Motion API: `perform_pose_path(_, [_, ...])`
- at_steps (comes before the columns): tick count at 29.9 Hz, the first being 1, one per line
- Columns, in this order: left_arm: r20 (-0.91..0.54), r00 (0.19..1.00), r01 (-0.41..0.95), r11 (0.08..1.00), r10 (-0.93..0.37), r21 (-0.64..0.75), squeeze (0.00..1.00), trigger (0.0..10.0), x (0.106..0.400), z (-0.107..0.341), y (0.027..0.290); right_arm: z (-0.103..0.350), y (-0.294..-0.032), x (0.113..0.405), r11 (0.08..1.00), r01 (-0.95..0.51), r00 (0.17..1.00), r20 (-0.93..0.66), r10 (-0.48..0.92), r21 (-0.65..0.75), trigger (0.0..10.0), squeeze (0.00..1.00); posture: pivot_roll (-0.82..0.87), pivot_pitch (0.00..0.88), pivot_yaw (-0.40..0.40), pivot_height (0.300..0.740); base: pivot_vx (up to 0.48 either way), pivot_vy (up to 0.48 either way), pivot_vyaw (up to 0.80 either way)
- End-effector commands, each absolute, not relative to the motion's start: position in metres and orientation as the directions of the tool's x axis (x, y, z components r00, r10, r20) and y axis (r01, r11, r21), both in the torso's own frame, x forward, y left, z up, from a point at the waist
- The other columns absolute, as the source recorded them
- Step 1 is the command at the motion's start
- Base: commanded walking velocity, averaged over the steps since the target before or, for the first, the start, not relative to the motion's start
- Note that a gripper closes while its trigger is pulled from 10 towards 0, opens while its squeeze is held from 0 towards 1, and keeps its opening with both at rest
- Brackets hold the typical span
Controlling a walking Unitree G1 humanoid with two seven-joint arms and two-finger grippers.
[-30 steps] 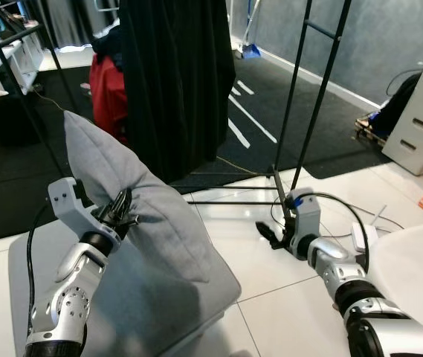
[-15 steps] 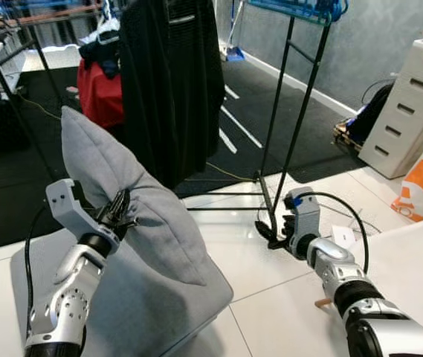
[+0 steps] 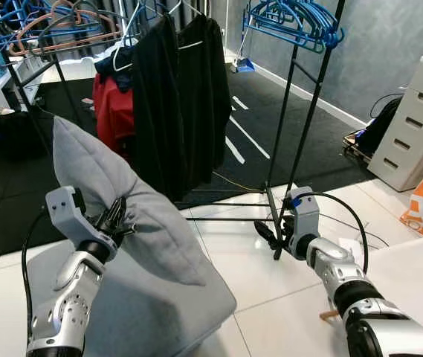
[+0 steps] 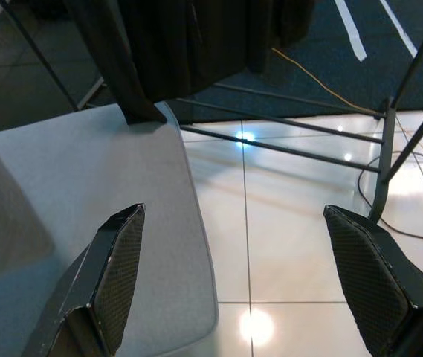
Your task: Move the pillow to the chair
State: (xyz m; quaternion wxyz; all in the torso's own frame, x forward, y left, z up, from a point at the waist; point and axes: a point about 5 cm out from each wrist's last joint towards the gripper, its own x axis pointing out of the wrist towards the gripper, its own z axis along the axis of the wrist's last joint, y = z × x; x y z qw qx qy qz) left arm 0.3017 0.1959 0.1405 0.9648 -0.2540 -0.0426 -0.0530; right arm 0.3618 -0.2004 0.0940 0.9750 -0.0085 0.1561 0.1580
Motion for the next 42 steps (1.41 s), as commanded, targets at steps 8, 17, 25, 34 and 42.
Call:
perform_pose_path(8, [0.079,0.996,0.055,0.931,-0.029,-0.361,0.0,10.0,0.298,0.128,0.199,0.079,-0.21,0.356,0.973,-0.155,0.933,-0.35,0.088,-0.168,10.0,0.0,-0.2,0.009,0.005,0.74,0.0,0.0,0.0])
perform_pose_path(17, [-0.003,1.0,-0.025,0.958,0.025,-0.284,0.0,10.0,0.293,0.109,0.201,0.073,-0.198,0.348,0.949,-0.288,0.902,-0.295,0.315,0.13,10.0,0.0,-0.18,0.009,0.005,0.74,0.0,0.0,0.39])
perform_pose_path(25, [-0.016,1.0,0.014,0.962,-0.019,-0.272,0.0,10.0,0.294,0.104,0.194,0.074,-0.189,0.349,0.94,-0.323,0.895,-0.286,0.341,0.109,10.0,0.0,-0.18,0.01,0.004,0.74,0.0,0.0,0.7])
perform_pose_path(34, [-0.009,0.999,0.034,0.959,-0.038,-0.28,0.0,10.0,0.295,0.104,0.19,0.075,-0.187,0.35,0.937,-0.337,0.894,-0.281,0.349,0.091,10.0,0.0,-0.18,0.01,0.009,0.74,0.0,0.0,0.7])
perform_pose_path(42, [-0.09,0.996,0.001,0.965,-0.026,-0.264,0.0,10.0,0.295,0.094,0.191,0.071,-0.186,0.347,0.927,-0.354,0.884,-0.279,0.374,0.119,10.0,0.0,-0.17,0.013,0.01,0.74,-0.143,0.0,0.7])
